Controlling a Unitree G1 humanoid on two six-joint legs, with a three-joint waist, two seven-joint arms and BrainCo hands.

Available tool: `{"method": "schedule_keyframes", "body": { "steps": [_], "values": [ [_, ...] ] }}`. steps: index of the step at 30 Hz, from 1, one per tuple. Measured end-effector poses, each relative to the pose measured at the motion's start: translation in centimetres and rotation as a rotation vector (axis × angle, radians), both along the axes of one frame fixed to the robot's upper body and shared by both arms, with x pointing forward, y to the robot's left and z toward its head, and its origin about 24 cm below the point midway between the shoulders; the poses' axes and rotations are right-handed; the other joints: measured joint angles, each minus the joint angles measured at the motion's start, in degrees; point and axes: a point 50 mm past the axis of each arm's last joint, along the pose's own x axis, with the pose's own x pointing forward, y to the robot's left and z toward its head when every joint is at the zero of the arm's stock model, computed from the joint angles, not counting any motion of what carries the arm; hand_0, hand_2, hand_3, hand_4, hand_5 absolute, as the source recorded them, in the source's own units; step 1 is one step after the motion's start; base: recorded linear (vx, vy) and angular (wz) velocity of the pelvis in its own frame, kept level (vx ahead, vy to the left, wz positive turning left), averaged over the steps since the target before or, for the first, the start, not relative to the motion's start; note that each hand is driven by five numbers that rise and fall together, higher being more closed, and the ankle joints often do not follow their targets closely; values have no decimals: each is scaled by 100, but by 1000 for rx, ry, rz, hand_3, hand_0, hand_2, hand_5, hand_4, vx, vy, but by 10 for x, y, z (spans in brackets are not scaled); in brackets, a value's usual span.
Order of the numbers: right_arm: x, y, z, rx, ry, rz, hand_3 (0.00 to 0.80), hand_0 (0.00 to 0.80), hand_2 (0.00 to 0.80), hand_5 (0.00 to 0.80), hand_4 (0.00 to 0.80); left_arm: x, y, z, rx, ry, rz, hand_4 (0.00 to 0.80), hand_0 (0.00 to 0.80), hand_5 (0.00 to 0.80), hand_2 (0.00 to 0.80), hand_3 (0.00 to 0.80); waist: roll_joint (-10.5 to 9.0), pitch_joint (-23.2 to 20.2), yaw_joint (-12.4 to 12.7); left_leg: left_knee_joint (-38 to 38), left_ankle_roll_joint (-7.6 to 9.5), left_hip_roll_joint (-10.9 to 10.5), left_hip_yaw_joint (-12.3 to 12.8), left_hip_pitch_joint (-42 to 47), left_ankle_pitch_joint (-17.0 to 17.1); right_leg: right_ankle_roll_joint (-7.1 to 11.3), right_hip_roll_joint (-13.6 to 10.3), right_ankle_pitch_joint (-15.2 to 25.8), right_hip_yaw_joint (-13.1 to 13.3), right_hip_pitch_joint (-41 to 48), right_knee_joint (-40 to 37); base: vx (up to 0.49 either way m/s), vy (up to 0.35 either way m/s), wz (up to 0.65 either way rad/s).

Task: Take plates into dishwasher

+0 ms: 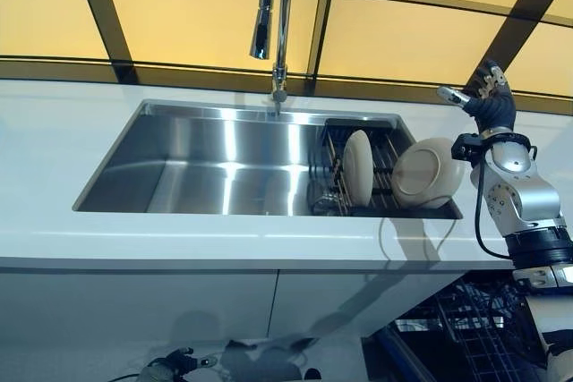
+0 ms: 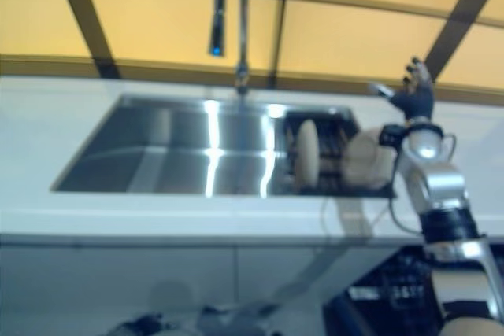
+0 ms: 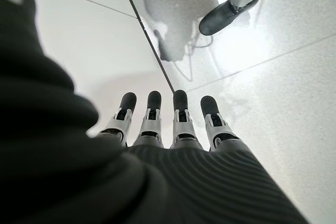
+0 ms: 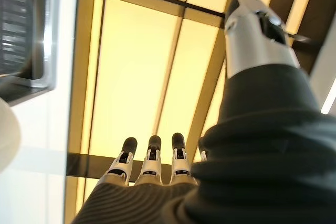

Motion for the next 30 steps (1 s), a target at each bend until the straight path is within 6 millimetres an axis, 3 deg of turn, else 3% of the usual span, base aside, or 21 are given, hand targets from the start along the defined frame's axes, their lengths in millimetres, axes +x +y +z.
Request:
{"method": "schedule_keyframes", "body": {
  "steps": [7, 19, 30],
  "values": [
    [4, -14, -15, 65, 121, -45, 0, 0, 0, 0, 0, 4, -1, 1, 0, -7, -9, 0, 0, 0, 0, 0, 48, -4, -3, -4, 2, -1, -3, 38, 0, -2, -3, 0, -1, 40, 0, 11, 3, 0],
    [1, -65, -21, 72, 259, -280, 0, 0, 0, 0, 0, 3, -4, 0, -18, 7, -1, 0, 0, 0, 0, 0, 76, -10, 100, -5, -1, 10, 0, 107, -1, -13, -5, 1, -1, 104, -2, 0, 0, 0],
    [-3, -75, -48, 169, 411, -225, 0, 0, 0, 0, 0, 2, -4, 0, -12, 7, 0, 0, 0, 0, 0, 0, 66, -14, 209, -4, 8, -13, -36, 110, 6, -17, -35, 4, -44, 129, -1, 3, 1, 0]
  ]
}}
